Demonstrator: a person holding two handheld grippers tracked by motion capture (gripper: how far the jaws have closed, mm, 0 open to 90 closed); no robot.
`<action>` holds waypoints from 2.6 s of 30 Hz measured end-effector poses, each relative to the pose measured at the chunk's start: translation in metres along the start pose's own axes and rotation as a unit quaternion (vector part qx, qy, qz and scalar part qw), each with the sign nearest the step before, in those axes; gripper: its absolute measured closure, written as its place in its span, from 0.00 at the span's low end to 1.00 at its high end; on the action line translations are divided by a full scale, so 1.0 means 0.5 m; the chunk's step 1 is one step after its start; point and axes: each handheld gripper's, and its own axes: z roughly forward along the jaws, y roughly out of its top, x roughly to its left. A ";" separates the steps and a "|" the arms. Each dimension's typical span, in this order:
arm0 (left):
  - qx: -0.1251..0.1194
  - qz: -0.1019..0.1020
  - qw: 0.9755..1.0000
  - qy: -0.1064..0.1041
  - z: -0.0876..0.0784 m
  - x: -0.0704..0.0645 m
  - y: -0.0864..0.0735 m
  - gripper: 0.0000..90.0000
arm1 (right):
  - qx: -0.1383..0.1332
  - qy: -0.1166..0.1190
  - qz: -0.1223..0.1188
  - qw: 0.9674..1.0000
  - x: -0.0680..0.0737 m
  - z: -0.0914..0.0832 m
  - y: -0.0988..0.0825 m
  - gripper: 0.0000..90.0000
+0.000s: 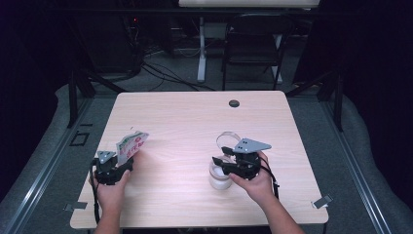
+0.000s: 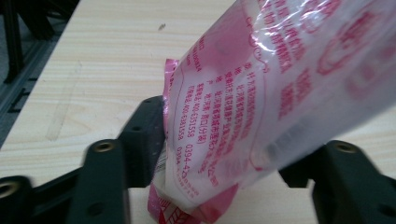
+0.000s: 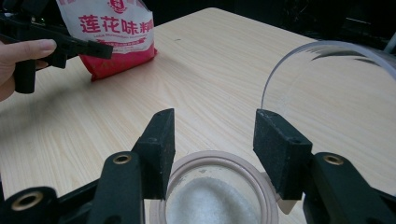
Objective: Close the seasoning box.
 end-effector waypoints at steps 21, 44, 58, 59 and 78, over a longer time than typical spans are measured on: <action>-0.011 0.018 1.000 -0.013 -0.015 -0.022 0.005 0.40 | -0.002 -0.003 0.002 1.000 0.000 0.000 0.000 0.52; -0.021 0.113 0.991 -0.061 -0.027 -0.132 0.010 0.40 | -0.005 -0.006 0.003 1.000 0.003 -0.009 0.002 0.51; -0.019 0.150 0.982 -0.117 -0.023 -0.203 0.008 0.40 | 0.003 0.005 -0.002 1.000 0.002 -0.023 -0.003 0.63; -0.018 0.152 0.981 -0.121 -0.023 -0.208 0.007 0.40 | 0.003 0.004 -0.001 1.000 0.001 -0.024 -0.004 0.63; -0.017 0.173 0.972 -0.158 -0.022 -0.253 0.015 0.42 | -0.012 -0.011 0.005 1.000 0.000 -0.051 -0.008 0.66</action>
